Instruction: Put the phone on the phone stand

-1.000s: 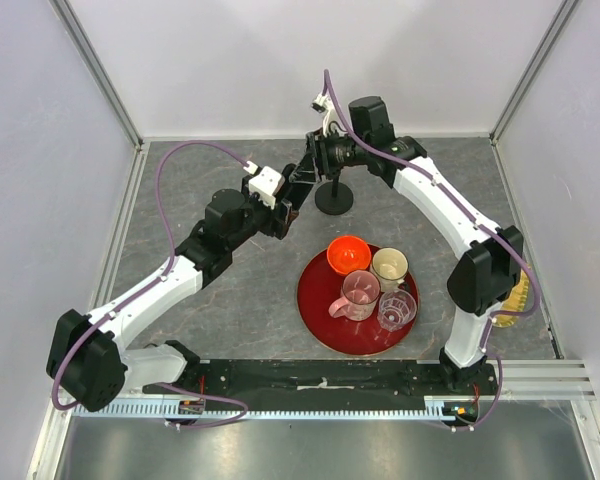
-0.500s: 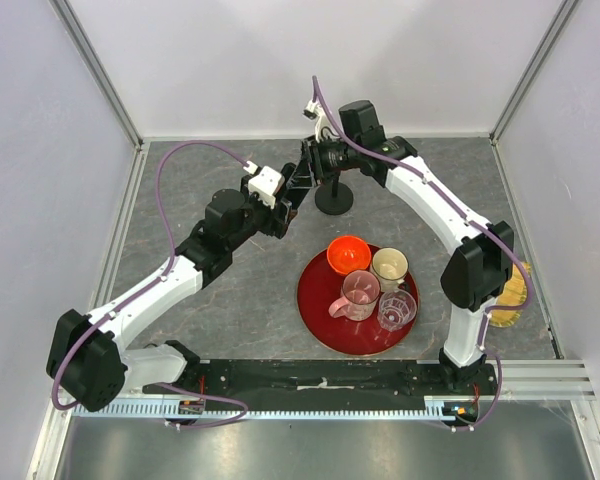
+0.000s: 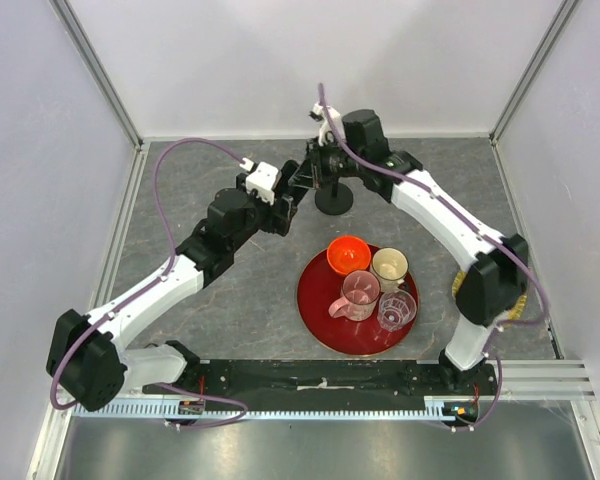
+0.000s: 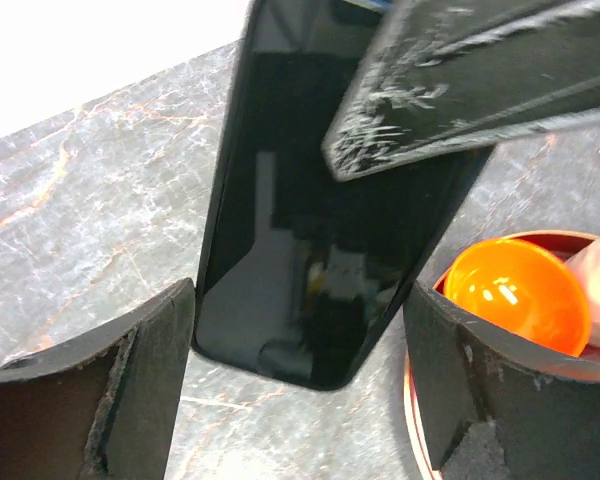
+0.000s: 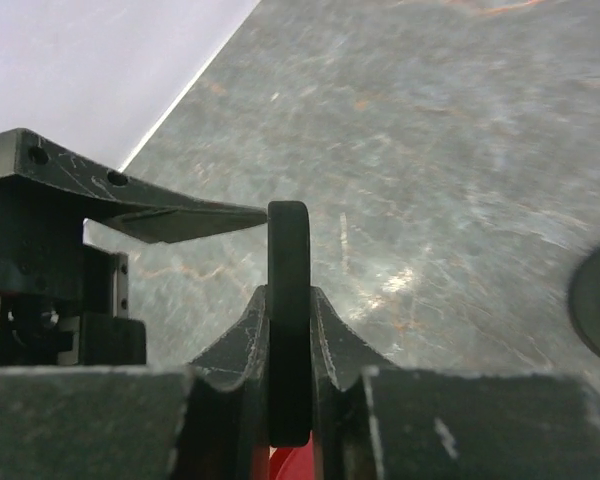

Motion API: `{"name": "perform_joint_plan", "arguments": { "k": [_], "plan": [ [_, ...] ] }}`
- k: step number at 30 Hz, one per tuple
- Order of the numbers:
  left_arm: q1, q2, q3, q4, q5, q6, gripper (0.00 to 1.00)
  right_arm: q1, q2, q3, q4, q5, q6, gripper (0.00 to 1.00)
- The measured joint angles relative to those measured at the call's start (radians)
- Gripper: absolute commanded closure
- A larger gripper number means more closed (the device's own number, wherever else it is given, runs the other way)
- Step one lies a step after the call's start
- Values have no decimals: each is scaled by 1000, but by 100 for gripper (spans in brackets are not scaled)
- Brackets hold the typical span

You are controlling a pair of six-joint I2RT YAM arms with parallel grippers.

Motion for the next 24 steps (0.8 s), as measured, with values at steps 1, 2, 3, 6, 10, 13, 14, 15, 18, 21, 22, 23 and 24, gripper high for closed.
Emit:
{"name": "perform_joint_plan", "arguments": {
  "k": [1, 2, 3, 6, 10, 13, 14, 15, 18, 21, 22, 23, 24],
  "plan": [
    [-6, 0, 1, 0, -10, -29, 13, 3, -44, -56, 35, 44, 14, 100],
    [-14, 0, 4, -2, -31, -72, 13, 5, -100, -129, 87, 92, 28, 100],
    [-17, -1, 7, -2, -42, -119, 12, 0, -166, -204, 138, 148, 43, 100],
    [23, -2, 30, 3, -94, -216, 6, -59, -367, -387, 233, 311, 70, 100],
    [134, 27, 55, 48, -23, -327, 14, -127, -505, -404, 279, 568, 73, 100],
    [227, 140, 122, 96, 138, -382, 29, -142, -539, -394, 298, 670, 64, 100],
    [253, 200, 163, 108, 195, -384, 30, -148, -539, -384, 291, 691, 56, 100],
    [274, 275, 210, 128, 252, -381, 30, -156, -533, -373, 282, 710, 47, 100],
    [289, 409, 268, 179, 353, -353, 32, -171, -507, -340, 235, 732, 5, 100],
    [285, 502, 278, 249, 463, -291, 55, -185, -465, -307, 191, 717, -62, 100],
    [283, 535, 296, 263, 499, -266, 54, -186, -449, -294, 171, 705, -83, 100],
    [281, 572, 323, 276, 532, -238, 51, -186, -430, -278, 152, 690, -103, 100],
    [281, 599, 348, 284, 560, -217, 48, -186, -410, -262, 136, 676, -121, 100]
  ]
}}
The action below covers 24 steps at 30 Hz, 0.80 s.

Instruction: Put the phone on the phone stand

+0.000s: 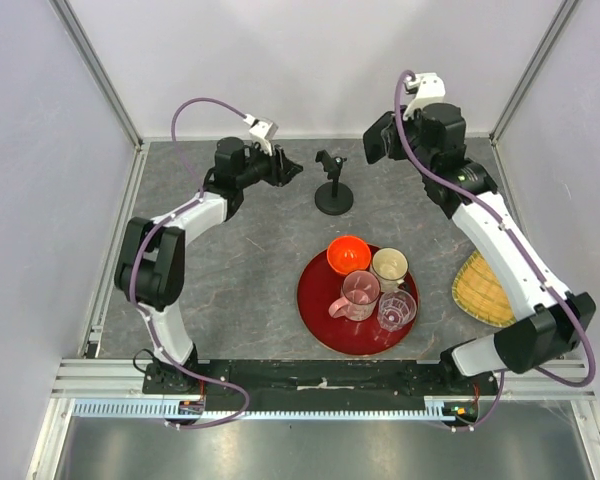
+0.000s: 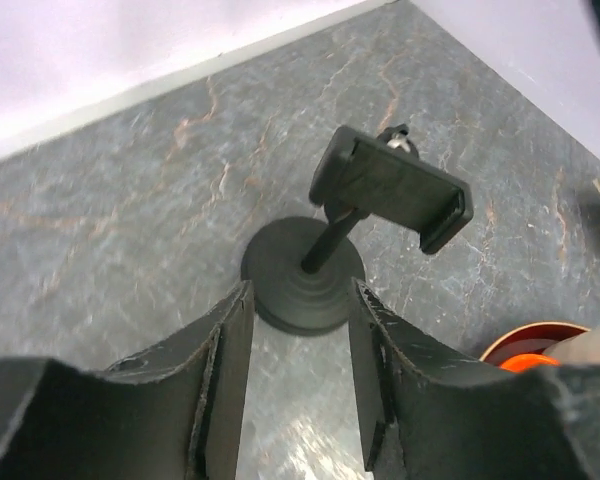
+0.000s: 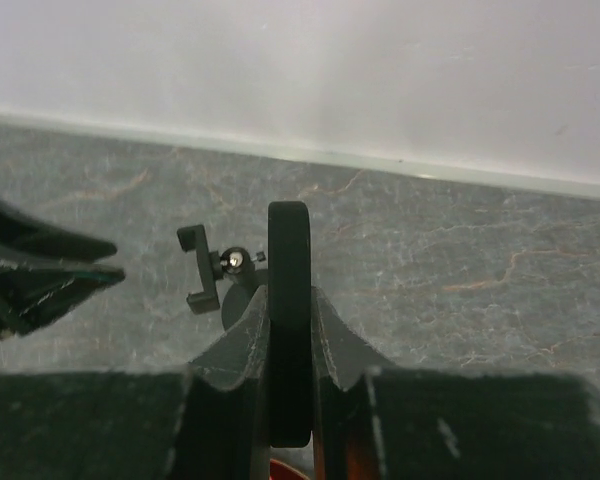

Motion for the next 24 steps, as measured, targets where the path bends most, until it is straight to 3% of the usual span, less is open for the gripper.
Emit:
{"name": "perform_joint_plan", "arguments": {
  "k": [2, 4, 6, 12, 15, 24],
  "plan": [
    [-2, 53, 43, 42, 64, 38, 36, 0, 42, 31, -31, -35, -24, 100],
    [-2, 88, 74, 77, 125, 67, 36, 0, 79, 51, -47, -68, -39, 100],
    [-2, 121, 117, 89, 165, 95, 49, 0, 105, 57, -58, -94, -45, 100],
    [0, 236, 307, 45, 276, 211, 53, -2, 94, 18, -21, -193, -42, 100],
    [0, 270, 369, 6, 323, 248, 63, -1, 63, -25, 36, -238, -37, 100],
    [-8, 319, 414, -56, 364, 307, 60, 0, -67, -172, 196, -304, -30, 100]
  ]
}}
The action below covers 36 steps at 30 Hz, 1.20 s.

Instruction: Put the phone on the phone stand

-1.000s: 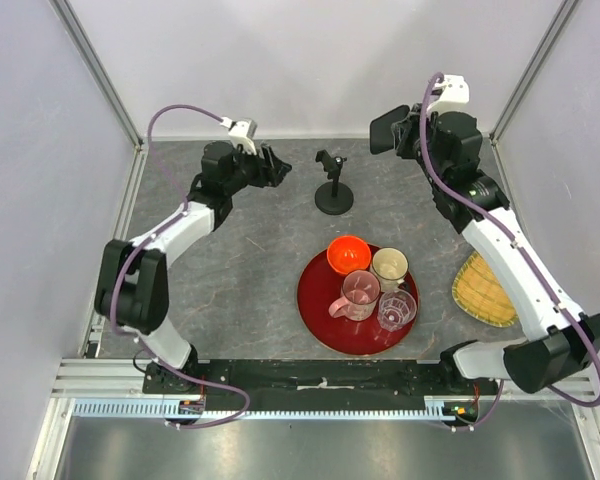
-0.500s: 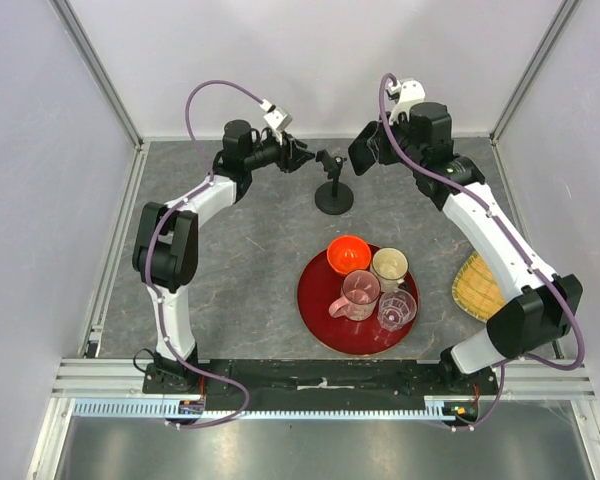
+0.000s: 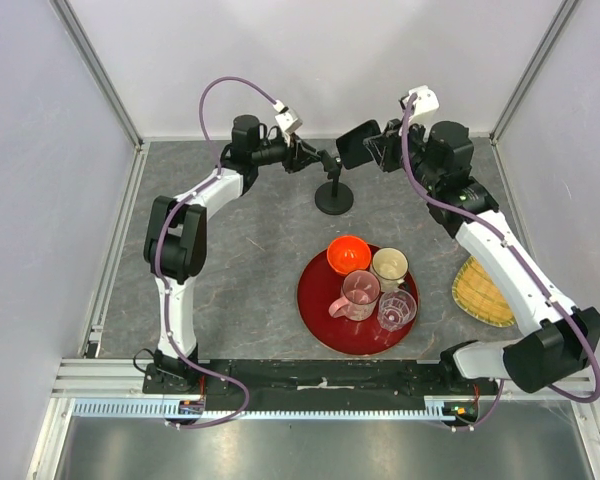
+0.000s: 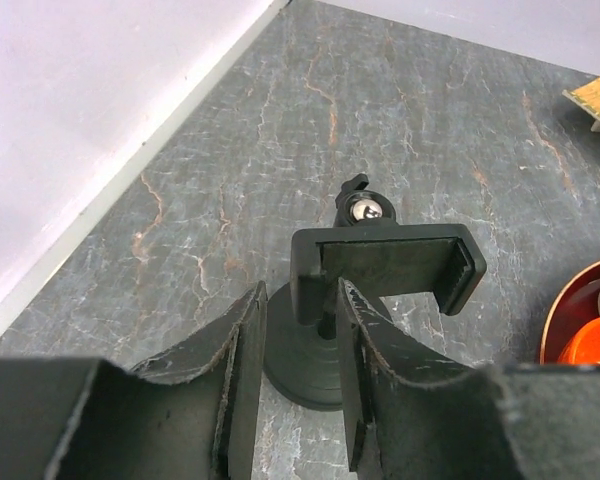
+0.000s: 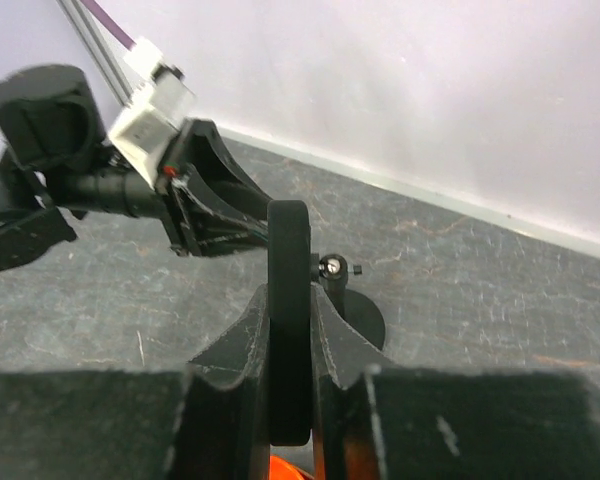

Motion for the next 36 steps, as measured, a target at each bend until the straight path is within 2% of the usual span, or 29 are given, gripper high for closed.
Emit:
{"name": "perform_joint_plan", "arguments": {
  "k": [5, 6, 8, 12, 14, 19, 25, 30, 36],
  "plan": [
    [-12, 19, 16, -22, 11, 12, 66, 0, -11, -2, 56, -26, 6, 100],
    [-14, 20, 19, -24, 10, 14, 71, 0, -11, -2, 58, -31, 9, 100],
    [-19, 22, 24, -27, 10, 18, 74, 0, -11, -2, 58, -40, 13, 100],
    [-24, 22, 25, -29, 4, 29, 92, 0, 5, 1, 60, -54, 16, 100],
    [-25, 22, 25, -29, -3, 35, 97, 1, 33, 16, 50, -54, 11, 100],
    [-31, 22, 25, -29, -18, 47, 98, 6, 92, 56, -24, -23, -44, 100],
    [-48, -18, -35, -8, -98, 39, 98, 5, 167, 229, -322, -57, -231, 100],
    [-74, -86, -129, 23, -194, 7, 98, 5, 166, 263, -460, -240, -397, 100],
    [-82, -104, -149, 21, -196, 3, 98, 11, 180, 282, -609, -460, -623, 100]
  ]
}}
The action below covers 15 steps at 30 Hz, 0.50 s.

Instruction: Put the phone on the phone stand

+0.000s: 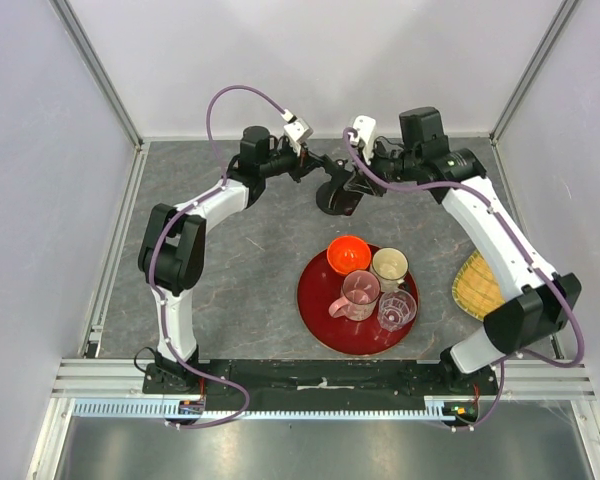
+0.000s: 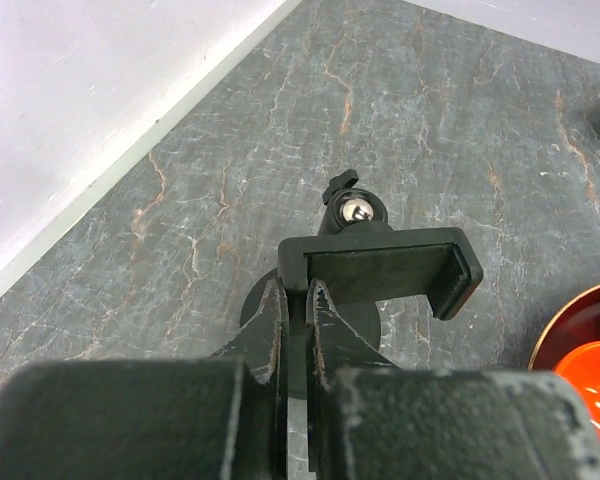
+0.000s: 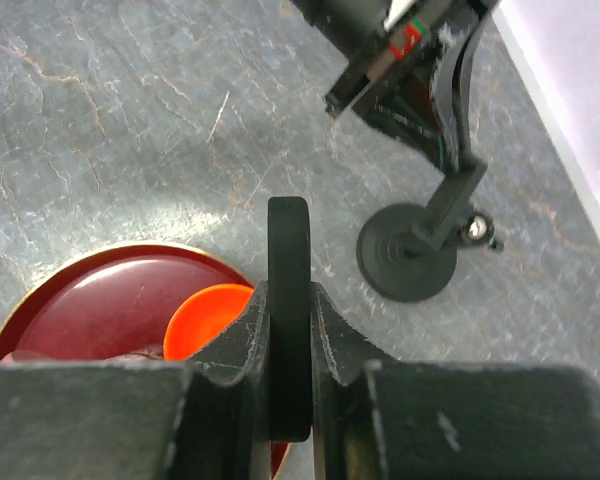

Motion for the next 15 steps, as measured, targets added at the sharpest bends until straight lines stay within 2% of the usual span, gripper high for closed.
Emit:
{"name": "perform_joint_plan", "arguments": {
  "k": [7, 15],
  "plan": [
    [0, 32, 86, -114, 83, 32, 98, -16, 220, 197, -64, -157, -262, 100],
    [26, 111, 233, -267, 213, 84, 98, -36, 483, 490, -264, -265, -473, 100]
  ]
}}
